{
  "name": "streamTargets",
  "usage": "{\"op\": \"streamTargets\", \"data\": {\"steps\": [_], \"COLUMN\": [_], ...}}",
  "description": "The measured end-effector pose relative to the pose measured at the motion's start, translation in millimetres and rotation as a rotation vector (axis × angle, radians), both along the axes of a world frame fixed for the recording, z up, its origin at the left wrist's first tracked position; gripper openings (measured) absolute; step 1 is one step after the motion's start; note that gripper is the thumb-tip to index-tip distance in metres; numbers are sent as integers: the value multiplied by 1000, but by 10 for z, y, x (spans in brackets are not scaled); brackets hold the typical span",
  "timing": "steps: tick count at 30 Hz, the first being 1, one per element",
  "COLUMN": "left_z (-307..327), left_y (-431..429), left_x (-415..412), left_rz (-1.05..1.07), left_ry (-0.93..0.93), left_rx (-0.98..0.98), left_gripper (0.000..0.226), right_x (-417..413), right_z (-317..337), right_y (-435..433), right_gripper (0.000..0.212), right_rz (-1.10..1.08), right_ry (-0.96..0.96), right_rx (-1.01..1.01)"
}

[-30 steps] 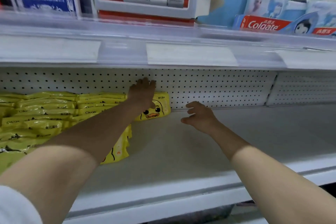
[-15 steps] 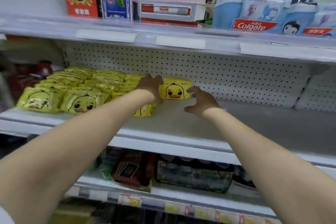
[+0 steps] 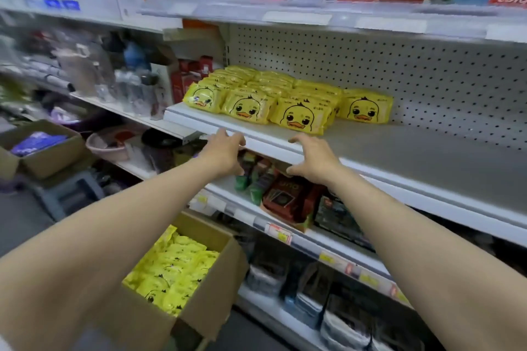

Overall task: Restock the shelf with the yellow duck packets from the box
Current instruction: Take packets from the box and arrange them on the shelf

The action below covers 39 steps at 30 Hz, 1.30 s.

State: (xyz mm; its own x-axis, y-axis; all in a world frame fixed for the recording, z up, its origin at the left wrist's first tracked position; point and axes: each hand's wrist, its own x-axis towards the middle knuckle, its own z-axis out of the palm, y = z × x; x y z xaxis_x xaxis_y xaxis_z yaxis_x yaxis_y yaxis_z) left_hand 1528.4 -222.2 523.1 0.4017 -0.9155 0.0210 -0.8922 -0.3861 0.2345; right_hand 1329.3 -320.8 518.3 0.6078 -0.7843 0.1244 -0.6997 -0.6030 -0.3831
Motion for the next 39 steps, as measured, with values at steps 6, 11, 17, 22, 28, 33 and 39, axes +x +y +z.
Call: {"op": "streamTargets", "data": {"steps": [6, 11, 17, 22, 28, 33, 39], "left_z": [-349, -737, -1437, -2151, -2932, -3430, -3944], "left_y": [560, 745, 827, 882, 1159, 1272, 1408], "left_x": [587, 1188, 2170, 3183, 3832, 4052, 4145], "left_rz": [159, 214, 224, 115, 60, 5, -6], "left_ry": [11, 73, 139, 167, 324, 457, 490], "left_rx": [29, 62, 188, 323, 550, 665, 736], "left_gripper": [77, 71, 75, 71, 60, 50, 46], "right_x": [665, 1261, 2104, 2785, 3364, 3664, 3931], "right_z": [-342, -812, -1520, -2222, -3036, -3428, -3832], "right_y": [307, 421, 479, 621, 970, 1135, 1168], "right_gripper": [75, 71, 67, 69, 66, 61, 55], "right_rz": [145, 239, 247, 171, 85, 37, 40], "right_ry": [20, 138, 243, 336, 407, 403, 427], "right_rx": [45, 143, 272, 461, 700, 821, 913]}}
